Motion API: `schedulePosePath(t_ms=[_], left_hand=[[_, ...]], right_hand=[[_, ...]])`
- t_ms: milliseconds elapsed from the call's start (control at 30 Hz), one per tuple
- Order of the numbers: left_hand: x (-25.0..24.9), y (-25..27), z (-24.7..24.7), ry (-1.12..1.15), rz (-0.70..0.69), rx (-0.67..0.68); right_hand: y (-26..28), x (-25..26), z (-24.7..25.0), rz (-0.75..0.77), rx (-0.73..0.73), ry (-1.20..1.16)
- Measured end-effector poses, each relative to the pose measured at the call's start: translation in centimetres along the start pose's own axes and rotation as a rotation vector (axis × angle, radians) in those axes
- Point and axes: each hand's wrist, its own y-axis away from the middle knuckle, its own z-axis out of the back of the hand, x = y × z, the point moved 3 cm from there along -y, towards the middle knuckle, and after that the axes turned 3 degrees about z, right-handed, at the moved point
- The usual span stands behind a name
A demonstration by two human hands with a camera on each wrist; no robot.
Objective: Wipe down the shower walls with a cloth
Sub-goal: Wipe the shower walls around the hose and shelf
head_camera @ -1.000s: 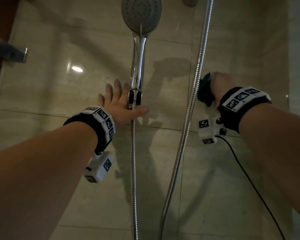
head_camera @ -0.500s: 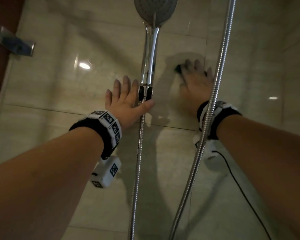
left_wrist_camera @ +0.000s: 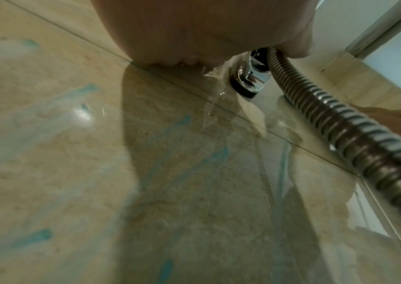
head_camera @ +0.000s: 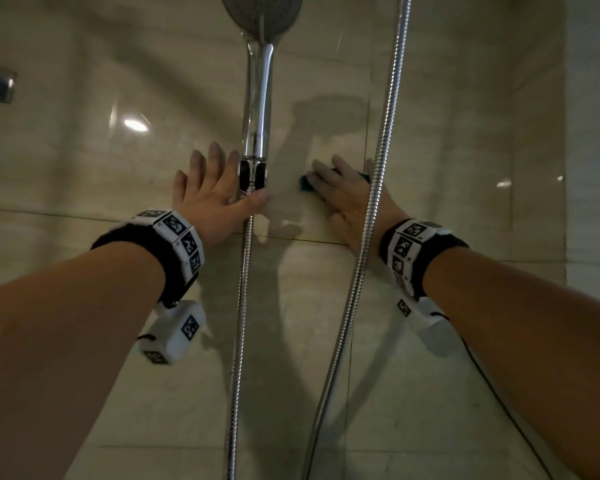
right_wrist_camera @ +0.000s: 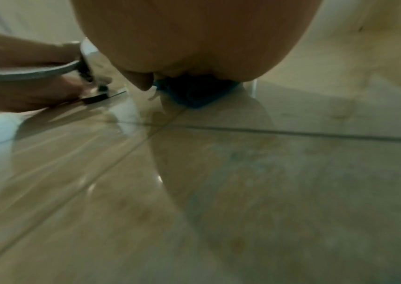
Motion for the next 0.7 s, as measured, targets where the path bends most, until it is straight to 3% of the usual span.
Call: schedulePosePath(t_ms=[200, 333, 400, 567, 700], left_hand=[[0.1, -0.1, -0.4, -0.015, 0.006, -0.040], [0.1, -0.3, -0.6, -0.030, 0.017, -0.065], [0.2, -0.4, -0.7, -0.031, 0.022, -0.071], [0.0, -0.3, -0.6, -0.014, 0.055, -0.062], [-0.1, -0.1, -0.1, -0.045, 0.061, -0.068]], right_hand=[[-1.5, -6.2, 2.5, -0.288, -0.095, -0.123], [-2.3, -6.3, 1.8, -0.387, -0.168, -0.239], [-2.7, -3.7, 0.7, -0.324, -0.176, -0.209], [0.0, 5.2, -0.4, 0.015, -0.198, -0.129], [2.3, 3.8, -0.9, 0.174, -0.091, -0.025]])
